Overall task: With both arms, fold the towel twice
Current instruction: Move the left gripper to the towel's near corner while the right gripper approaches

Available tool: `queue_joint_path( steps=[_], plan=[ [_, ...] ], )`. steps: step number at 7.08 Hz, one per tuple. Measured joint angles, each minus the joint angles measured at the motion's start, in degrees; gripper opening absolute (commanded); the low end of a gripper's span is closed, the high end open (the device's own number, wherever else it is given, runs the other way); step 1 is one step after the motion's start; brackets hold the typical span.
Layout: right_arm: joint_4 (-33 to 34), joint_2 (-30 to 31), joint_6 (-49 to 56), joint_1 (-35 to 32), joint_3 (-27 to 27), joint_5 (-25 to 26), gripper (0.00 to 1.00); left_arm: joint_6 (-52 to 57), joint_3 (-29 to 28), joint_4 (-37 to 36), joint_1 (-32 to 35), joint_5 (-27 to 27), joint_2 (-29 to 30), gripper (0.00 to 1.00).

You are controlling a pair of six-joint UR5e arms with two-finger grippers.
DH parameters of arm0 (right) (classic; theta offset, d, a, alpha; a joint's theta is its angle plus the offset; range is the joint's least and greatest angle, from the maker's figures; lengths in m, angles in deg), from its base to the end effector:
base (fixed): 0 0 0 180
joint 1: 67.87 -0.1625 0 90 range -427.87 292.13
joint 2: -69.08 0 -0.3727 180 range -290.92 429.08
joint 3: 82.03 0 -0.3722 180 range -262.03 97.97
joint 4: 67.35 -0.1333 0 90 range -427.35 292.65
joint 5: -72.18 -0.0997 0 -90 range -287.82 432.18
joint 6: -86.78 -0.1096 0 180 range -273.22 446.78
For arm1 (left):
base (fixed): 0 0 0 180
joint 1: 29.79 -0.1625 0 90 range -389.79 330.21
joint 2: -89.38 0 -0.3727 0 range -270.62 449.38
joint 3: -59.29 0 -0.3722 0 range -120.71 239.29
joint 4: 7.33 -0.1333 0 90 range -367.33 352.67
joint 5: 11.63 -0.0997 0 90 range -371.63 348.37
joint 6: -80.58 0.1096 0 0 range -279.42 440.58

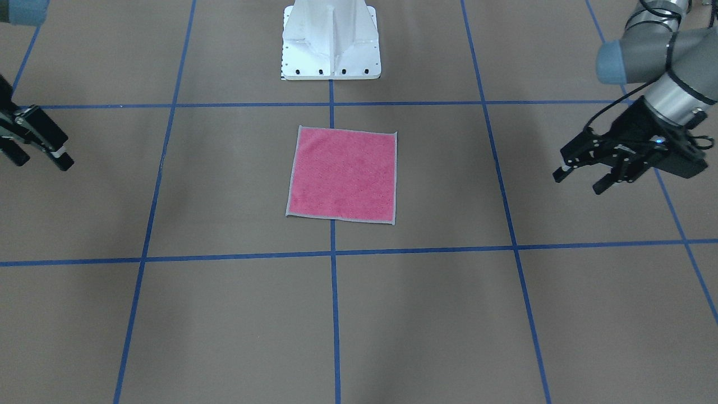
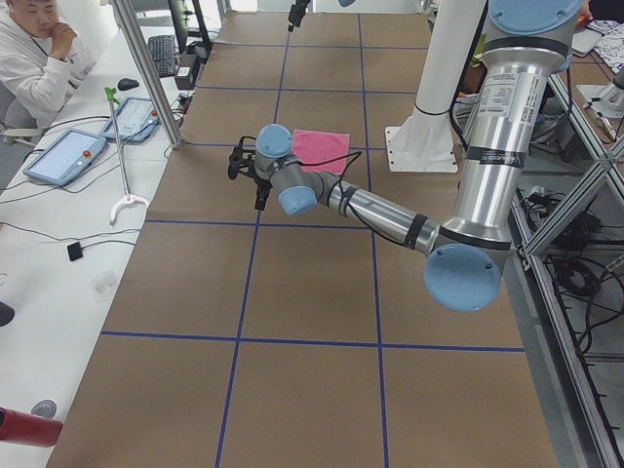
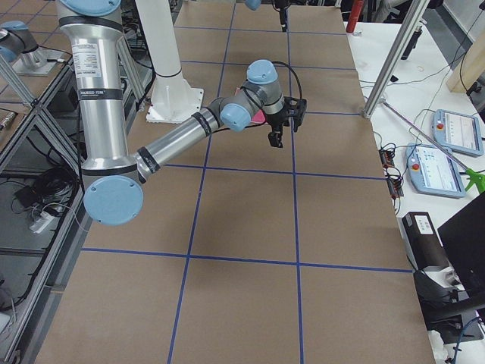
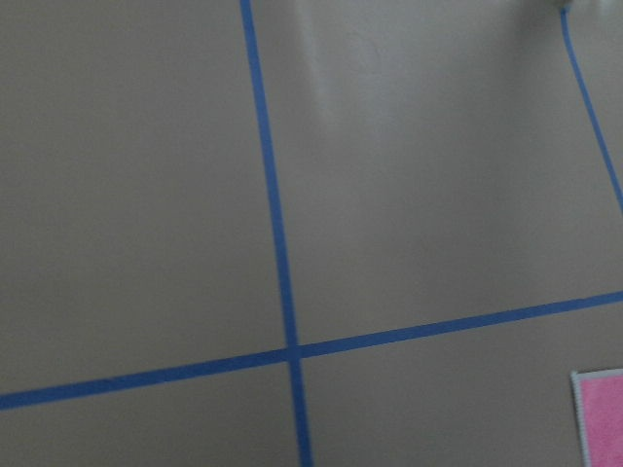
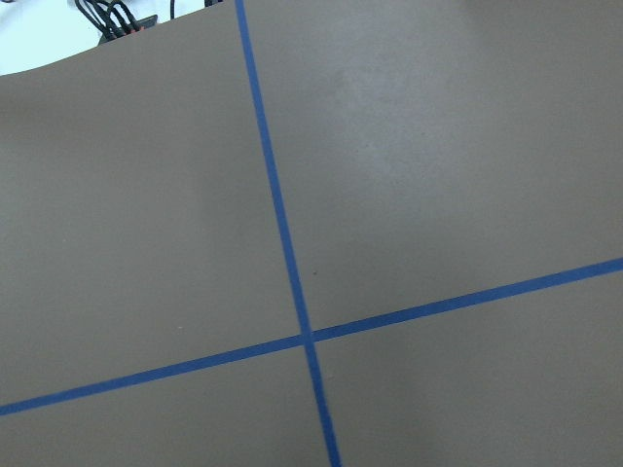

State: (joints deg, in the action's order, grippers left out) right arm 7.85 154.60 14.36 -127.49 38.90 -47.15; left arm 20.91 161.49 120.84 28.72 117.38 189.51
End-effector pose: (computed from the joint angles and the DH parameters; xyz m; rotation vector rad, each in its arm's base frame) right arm -0.1689 -0.4455 0.3029 0.1616 -0.9748 0.4497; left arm 0.2236 -0.4881 0.3431 0.2680 1.1476 -0.0744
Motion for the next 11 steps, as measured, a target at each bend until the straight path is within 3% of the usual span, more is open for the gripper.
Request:
queue_joint_path(
  steps=[2, 4, 5, 6, 7, 9, 11],
  plan=[
    [0.03, -0.15, -12.93, 8.15, 4.33, 6.33, 0.99, -14.30, 3.48, 0.22, -10.33, -8.33, 2.04, 1.00],
    [0.03, -0.18, -24.94, 20.33, 7.30, 18.55, 0.98, -22.68, 5.20, 0.24, -20.44, -17.69, 3.70, 1.00],
    [0.03, -0.18, -30.88, 25.87, 8.04, 24.28, 0.98, -25.87, 5.60, 0.24, -24.02, -19.57, 4.27, 0.99],
    [0.03, -0.18, -36.00, 30.45, 8.49, 29.13, 0.98, -28.24, 5.83, 0.25, -27.52, -21.79, 4.44, 0.93],
    [0.03, -0.18, -39.15, 34.04, 8.84, 33.04, 0.98, -29.70, 5.83, 0.14, -31.57, -25.59, 4.53, 0.80],
    [0.01, -0.19, -41.55, 37.81, 9.02, 37.33, 0.99, -30.58, 5.41, -0.25, -36.19, -30.06, 4.45, 0.76],
    [0.01, -0.26, -41.87, 38.71, 9.01, 38.29, 0.99, -30.73, 4.61, -0.43, -37.29, -30.84, 4.48, 0.75]
  ],
)
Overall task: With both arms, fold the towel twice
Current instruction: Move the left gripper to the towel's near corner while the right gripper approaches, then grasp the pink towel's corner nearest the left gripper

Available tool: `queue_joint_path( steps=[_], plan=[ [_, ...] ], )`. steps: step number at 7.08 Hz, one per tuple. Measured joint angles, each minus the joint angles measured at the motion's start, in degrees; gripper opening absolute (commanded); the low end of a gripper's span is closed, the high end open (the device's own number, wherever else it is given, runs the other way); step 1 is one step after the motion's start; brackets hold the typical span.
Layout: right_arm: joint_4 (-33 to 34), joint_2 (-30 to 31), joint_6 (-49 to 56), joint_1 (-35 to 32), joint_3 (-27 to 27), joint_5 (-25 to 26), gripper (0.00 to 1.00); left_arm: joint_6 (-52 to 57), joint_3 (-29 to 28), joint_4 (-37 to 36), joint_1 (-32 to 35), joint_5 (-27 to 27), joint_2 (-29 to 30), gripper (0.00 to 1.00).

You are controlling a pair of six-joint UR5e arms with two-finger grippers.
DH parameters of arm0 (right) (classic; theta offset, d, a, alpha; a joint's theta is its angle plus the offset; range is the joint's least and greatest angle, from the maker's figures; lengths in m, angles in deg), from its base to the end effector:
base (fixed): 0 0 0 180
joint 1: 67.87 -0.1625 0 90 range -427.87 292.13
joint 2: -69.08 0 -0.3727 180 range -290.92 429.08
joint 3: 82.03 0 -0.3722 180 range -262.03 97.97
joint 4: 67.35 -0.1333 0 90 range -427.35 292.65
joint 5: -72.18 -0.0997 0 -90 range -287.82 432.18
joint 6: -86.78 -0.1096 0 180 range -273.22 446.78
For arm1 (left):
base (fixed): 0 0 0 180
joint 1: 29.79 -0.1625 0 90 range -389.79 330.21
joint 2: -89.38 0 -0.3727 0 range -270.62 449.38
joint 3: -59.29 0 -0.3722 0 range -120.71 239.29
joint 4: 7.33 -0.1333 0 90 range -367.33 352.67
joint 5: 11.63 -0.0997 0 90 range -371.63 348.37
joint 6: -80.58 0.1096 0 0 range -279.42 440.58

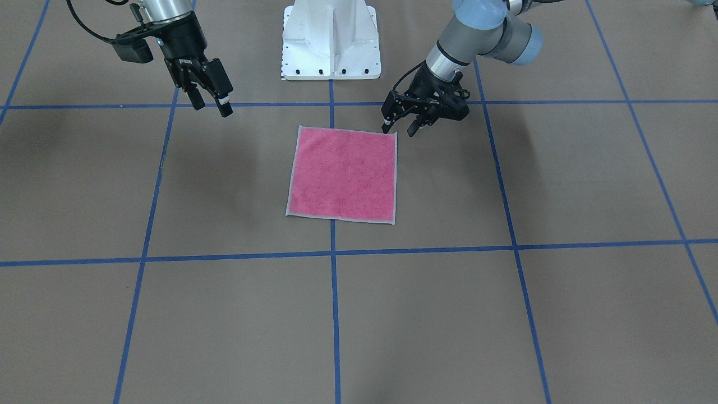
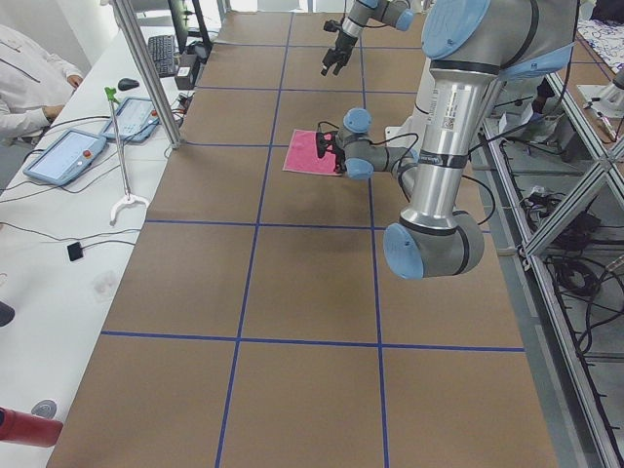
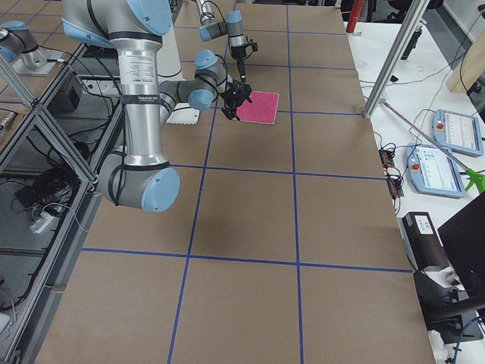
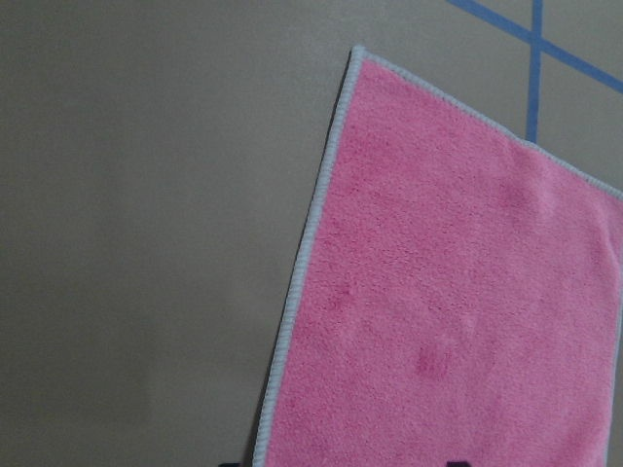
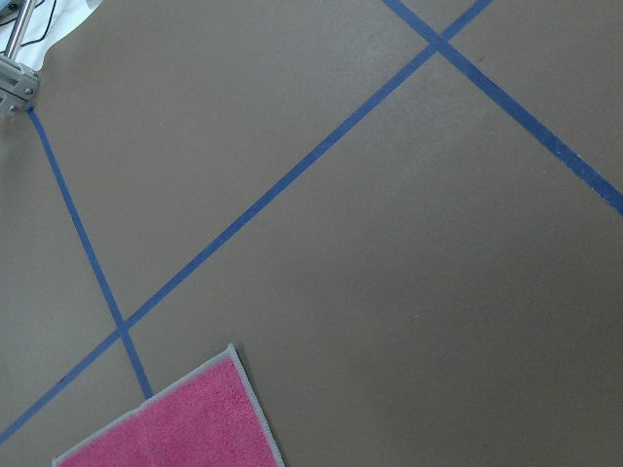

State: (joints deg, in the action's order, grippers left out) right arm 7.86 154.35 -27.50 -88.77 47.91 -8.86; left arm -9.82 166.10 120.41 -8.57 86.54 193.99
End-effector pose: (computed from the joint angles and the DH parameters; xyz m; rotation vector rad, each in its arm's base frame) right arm -0.3568 -0.2972 0.2414 0.1148 -1.0705 0.7946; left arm 0.4687 -0.3083 0.2745 0.0952 1.2107 -0.2439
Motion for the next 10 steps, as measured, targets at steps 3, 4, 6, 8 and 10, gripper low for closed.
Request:
queue_joint_path(
  steps=[3, 4, 6, 8, 10],
  plan=[
    [0.00, -0.01, -0.05, 0.60, -0.04, 0.56, 0.99, -0.04, -1.43, -0.03, -0.60, -0.07, 0.26, 0.75],
    [0.01, -0.01, -0.06, 0.67, -0.04, 0.60, 0.99, -0.16, -1.72, -0.01, -0.90, -0.05, 0.32, 0.75],
    [0.02, -0.01, -0.06, 0.81, -0.04, 0.80, 0.99, -2.11, -2.72, -0.01, -2.01, -0.08, 1.22, 0.58],
    [0.02, -0.01, -0.06, 0.91, 0.00, 0.87, 0.99, -2.82, -3.13, -0.02, -2.59, -0.09, 1.30, 0.58],
    [0.02, -0.01, -0.06, 0.95, 0.00, 0.88, 0.99, -2.85, -3.21, -0.03, -2.66, -0.09, 1.05, 0.56]
  ],
)
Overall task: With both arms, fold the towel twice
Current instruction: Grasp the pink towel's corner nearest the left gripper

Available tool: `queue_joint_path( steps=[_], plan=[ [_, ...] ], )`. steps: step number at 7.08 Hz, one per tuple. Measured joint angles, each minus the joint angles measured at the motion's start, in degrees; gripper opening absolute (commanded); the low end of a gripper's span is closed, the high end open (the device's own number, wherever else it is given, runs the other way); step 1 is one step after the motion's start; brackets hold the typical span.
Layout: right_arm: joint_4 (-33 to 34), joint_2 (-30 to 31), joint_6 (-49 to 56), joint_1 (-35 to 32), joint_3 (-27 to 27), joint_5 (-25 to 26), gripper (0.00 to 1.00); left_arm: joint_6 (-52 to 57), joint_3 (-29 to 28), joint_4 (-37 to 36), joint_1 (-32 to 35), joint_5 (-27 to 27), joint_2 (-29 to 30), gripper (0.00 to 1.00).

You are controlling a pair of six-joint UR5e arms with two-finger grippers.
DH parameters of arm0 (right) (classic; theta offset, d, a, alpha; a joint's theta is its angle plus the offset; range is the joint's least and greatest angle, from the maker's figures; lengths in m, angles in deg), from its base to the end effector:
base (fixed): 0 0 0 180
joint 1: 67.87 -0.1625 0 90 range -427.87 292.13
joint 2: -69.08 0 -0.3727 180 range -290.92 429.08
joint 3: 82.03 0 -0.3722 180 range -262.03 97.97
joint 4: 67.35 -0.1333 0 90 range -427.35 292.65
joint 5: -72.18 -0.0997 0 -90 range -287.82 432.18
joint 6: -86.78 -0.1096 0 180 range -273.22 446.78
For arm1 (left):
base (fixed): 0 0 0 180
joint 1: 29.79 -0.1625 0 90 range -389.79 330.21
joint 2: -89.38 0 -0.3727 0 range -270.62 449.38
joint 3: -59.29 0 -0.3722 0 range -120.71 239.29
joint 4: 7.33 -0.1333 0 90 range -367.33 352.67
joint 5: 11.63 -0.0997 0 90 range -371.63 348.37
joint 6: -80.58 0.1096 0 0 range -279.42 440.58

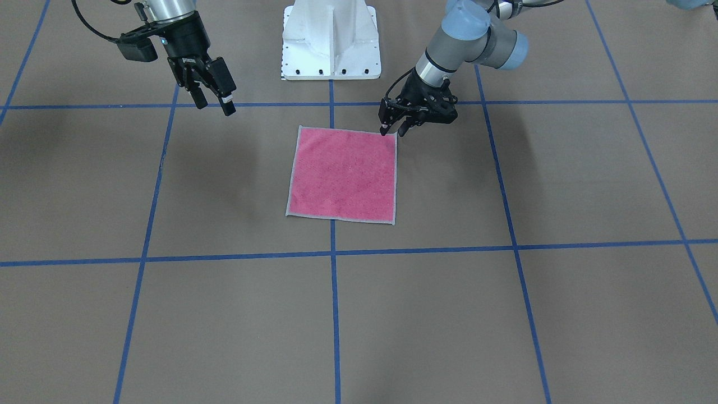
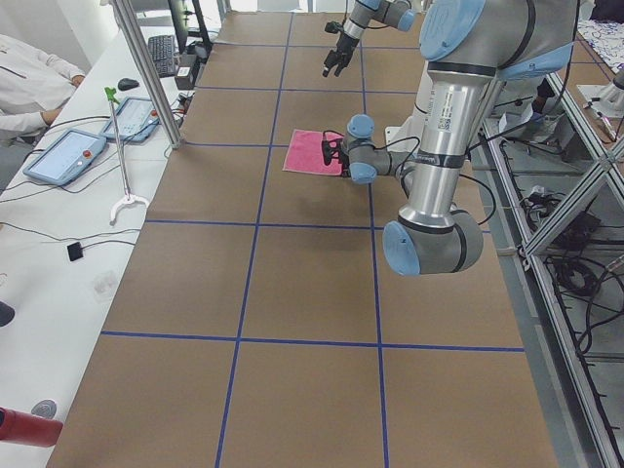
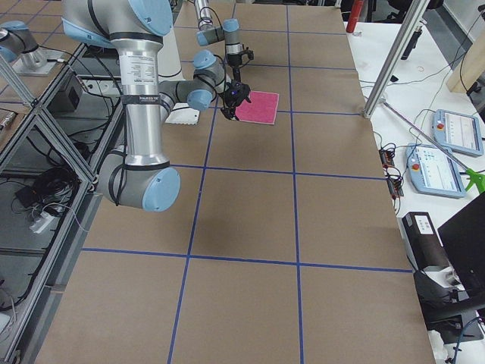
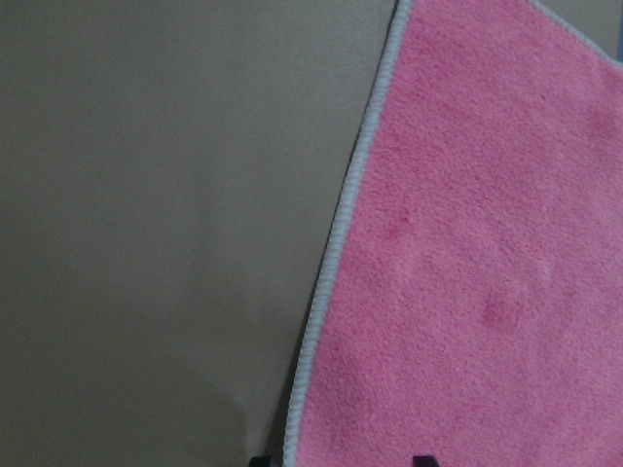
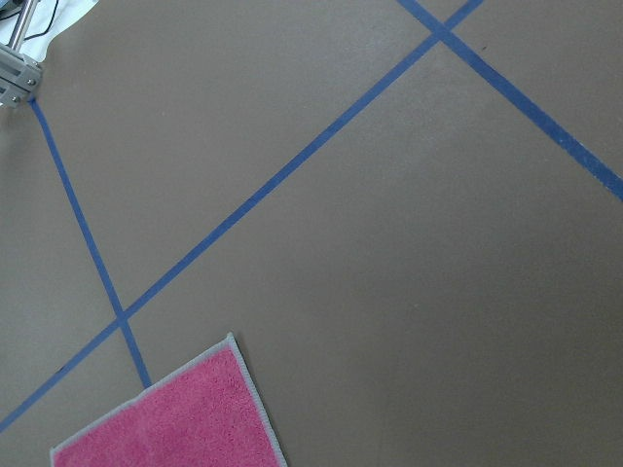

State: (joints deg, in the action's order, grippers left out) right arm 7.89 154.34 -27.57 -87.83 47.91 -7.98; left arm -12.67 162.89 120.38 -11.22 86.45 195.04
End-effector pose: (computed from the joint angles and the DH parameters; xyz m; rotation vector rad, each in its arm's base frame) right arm -0.3609 -0.2928 0.2413 0.1197 -1.0706 0.7886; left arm 0.4973 -0.2914 0.2901 0.0322 1.1763 -0.2536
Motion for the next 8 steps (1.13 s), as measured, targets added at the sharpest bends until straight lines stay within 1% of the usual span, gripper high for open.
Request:
queue_joint_path(
  steps=[1, 2, 3, 5, 6, 7, 8],
  plan=[
    [0.00, 0.00, 0.00, 0.00, -0.01, 0.00, 0.99, 0.00, -0.09, 0.00, -0.01, 0.00, -0.03, 0.48],
    [0.00, 0.00, 0.00, 0.03, 0.01, 0.00, 0.99, 0.00, -0.28, 0.00, -0.05, 0.00, -0.02, 0.46],
    [0.00, 0.00, 0.00, 0.06, 0.03, 0.00, 0.99, 0.00, -0.51, 0.00, -0.08, 0.00, 0.02, 0.42],
    [0.00, 0.00, 0.00, 0.09, 0.00, 0.00, 0.99, 0.08, -0.85, 0.00, -0.10, 0.00, 0.06, 0.42],
    [0.00, 0.00, 0.00, 0.09, -0.01, 0.00, 0.99, 0.18, -1.01, 0.00, -0.10, 0.00, 0.06, 0.28],
    [0.00, 0.00, 0.02, 0.09, -0.01, 0.00, 0.99, 0.28, -1.08, 0.00, -0.10, 0.00, 0.07, 0.16],
    [0.00, 0.00, 0.04, 0.09, -0.01, 0.00, 0.99, 0.32, -1.10, 0.00, -0.11, -0.02, 0.07, 0.07]
  ],
)
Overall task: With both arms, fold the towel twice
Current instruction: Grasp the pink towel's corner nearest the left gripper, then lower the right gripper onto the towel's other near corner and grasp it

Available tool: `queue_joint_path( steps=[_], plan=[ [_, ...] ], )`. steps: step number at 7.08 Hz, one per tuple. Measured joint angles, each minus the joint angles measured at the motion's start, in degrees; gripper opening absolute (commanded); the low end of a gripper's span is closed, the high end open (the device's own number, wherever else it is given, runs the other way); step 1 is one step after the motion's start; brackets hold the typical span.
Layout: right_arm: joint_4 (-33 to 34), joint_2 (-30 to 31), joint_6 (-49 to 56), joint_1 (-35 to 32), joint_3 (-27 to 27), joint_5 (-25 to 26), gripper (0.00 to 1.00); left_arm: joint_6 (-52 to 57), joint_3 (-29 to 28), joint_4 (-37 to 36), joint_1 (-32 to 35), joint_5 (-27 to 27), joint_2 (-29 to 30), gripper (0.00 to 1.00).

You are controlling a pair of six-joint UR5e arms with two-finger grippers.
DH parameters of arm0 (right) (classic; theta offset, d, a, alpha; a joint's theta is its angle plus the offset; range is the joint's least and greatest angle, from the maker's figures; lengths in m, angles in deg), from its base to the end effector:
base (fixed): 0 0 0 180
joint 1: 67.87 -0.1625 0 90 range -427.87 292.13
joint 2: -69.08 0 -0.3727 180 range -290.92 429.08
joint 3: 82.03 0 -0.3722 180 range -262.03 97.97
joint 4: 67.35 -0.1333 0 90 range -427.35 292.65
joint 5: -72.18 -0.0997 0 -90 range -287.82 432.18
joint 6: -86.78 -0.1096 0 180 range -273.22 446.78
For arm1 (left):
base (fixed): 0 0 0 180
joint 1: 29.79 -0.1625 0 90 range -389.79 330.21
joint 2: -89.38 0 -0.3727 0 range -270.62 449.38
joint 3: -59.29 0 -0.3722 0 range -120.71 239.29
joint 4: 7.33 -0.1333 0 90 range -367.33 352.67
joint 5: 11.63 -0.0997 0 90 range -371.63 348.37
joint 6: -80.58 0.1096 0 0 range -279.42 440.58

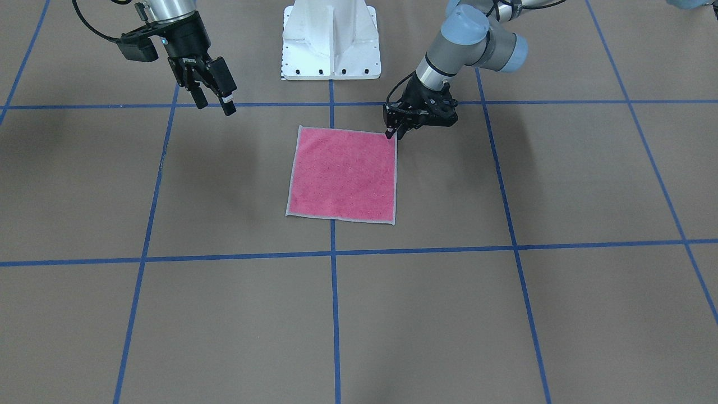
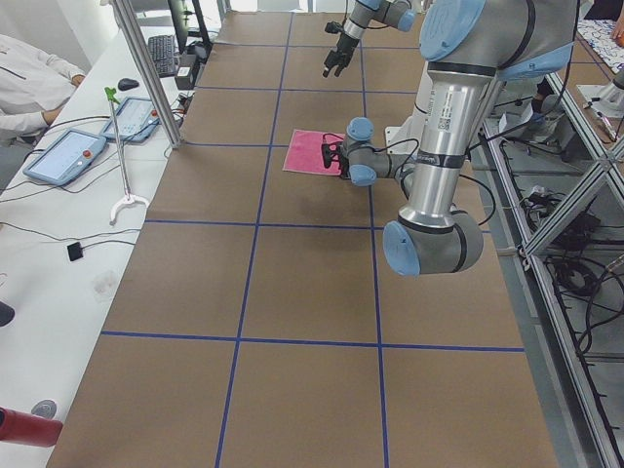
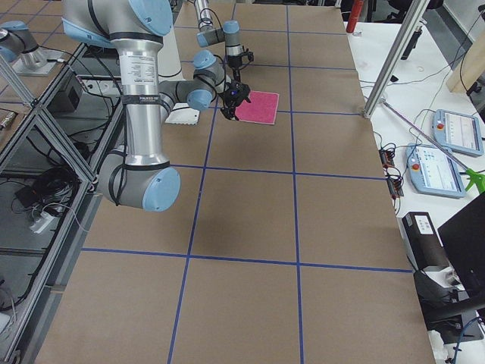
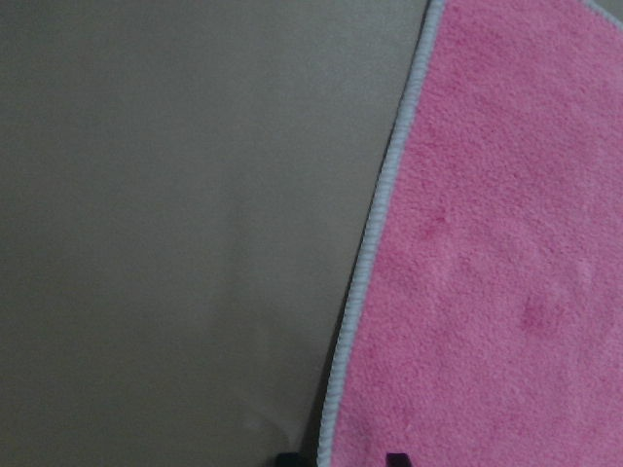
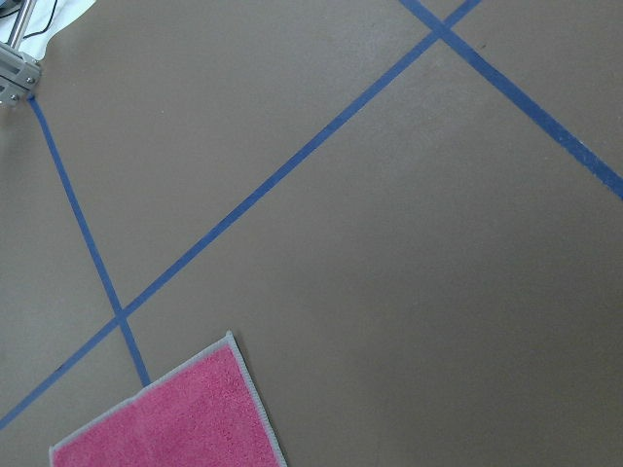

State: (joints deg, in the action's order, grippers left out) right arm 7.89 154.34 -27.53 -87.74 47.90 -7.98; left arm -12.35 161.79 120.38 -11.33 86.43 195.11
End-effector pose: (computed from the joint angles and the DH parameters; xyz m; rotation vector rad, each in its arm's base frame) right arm -0.3614 -0.2923 0.2413 0.1192 -1.0703 0.7866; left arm 0.5021 -0.2919 0.2984 0.0317 1.1583 -0.2498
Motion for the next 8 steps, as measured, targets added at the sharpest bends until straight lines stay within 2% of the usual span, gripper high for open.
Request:
queue_joint_path(
  steps=[1, 4, 6, 8],
  plan=[
    [0.00, 0.00, -0.02, 0.00, 0.02, 0.00, 0.99, 0.04, -0.02, 0.00, 0.00, -0.04, 0.00, 0.00],
    [0.02, 0.00, -0.01, 1.03, -0.02, 1.17, 0.98, 0.29, 0.10, 0.00, 0.13, -0.07, 0.00, 0.00],
    [0.08, -0.40, -1.25, 5.39, -1.00, 6.54, 0.97, 0.35, 0.20, 0.00, 0.17, -0.07, 0.06, 0.00],
    [0.11, -5.48, -6.48, 8.55, -7.49, 9.30, 0.94, 0.30, 0.29, 0.00, 0.18, -0.09, 0.08, 0.00]
  ],
)
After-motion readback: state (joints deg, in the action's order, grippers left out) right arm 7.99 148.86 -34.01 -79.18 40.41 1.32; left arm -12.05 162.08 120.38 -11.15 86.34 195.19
